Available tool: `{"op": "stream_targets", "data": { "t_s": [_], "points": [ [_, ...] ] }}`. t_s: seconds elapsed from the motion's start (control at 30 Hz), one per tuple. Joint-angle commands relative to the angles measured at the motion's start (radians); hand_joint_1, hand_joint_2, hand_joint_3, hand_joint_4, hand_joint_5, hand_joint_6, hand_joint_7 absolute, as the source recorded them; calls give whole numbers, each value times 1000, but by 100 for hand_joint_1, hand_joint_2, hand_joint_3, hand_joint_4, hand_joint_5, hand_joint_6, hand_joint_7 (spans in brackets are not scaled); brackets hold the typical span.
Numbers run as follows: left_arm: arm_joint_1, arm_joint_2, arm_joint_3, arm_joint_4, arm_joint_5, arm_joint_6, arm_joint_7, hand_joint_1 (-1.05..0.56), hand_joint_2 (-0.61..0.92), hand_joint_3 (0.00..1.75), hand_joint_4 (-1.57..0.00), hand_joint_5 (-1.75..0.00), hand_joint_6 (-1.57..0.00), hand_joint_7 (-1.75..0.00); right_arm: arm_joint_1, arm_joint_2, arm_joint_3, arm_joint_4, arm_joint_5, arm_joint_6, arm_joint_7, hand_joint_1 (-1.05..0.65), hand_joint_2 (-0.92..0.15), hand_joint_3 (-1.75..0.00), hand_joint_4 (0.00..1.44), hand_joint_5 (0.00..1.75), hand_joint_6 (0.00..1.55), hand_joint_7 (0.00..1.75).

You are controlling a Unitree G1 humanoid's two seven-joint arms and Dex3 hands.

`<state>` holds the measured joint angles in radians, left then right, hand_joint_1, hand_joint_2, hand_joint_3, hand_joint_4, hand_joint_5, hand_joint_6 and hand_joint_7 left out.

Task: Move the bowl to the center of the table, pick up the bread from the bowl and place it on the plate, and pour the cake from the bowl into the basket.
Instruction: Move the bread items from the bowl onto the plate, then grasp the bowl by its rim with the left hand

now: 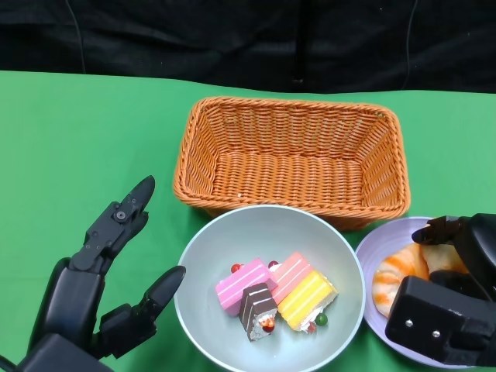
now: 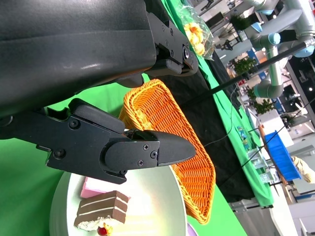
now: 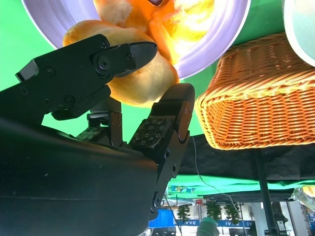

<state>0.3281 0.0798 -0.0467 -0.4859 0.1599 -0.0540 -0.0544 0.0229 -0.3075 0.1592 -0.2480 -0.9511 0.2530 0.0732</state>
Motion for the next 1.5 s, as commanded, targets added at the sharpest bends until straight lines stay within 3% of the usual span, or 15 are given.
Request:
{"op": "stream_targets", "data": {
  "t_s": [0.03,0.07,0.1,0.13,0.17,0.23,1.1,1.5],
  "points": [
    [0,10,9,-16,-8,7,-5,-61,92,47,0,-67,-24,0,6,-19,-4,-10,5,8,6,-25,-83,-21,74,120,100,2],
    [-2,10,7,-14,-8,9,-6,-61,92,47,0,-67,-24,0,28,-10,1,-99,-23,41,61,-38,-85,-22,60,114,82,2],
    [-5,10,6,-12,-8,11,-7,-61,92,46,0,-67,-24,0,46,-4,6,-167,-45,67,105,-57,-88,-24,31,95,45,1],
    [-6,10,5,-11,-8,12,-7,-61,92,46,0,-67,-24,0,58,2,10,-215,-63,89,139,-67,-90,-25,16,86,27,0],
    [-7,10,5,-9,-7,12,-7,-61,92,46,0,-67,-24,0,65,2,8,-239,-70,99,155,-73,-91,-25,8,80,15,0],
    [-9,11,6,-7,-6,12,-6,-61,92,46,0,-67,-25,0,67,2,5,-246,-74,104,163,-76,-92,-25,12,75,8,0],
    [-10,8,5,-4,-9,9,-4,-60,92,45,0,-67,-24,0,70,1,-2,-252,-59,89,162,-78,-92,-25,16,66,5,0],
    [-13,8,5,-2,-7,7,-3,-59,92,46,0,-66,-24,0,73,17,-8,-275,-62,92,160,-78,-92,-24,4,62,2,0]
  ]
}}
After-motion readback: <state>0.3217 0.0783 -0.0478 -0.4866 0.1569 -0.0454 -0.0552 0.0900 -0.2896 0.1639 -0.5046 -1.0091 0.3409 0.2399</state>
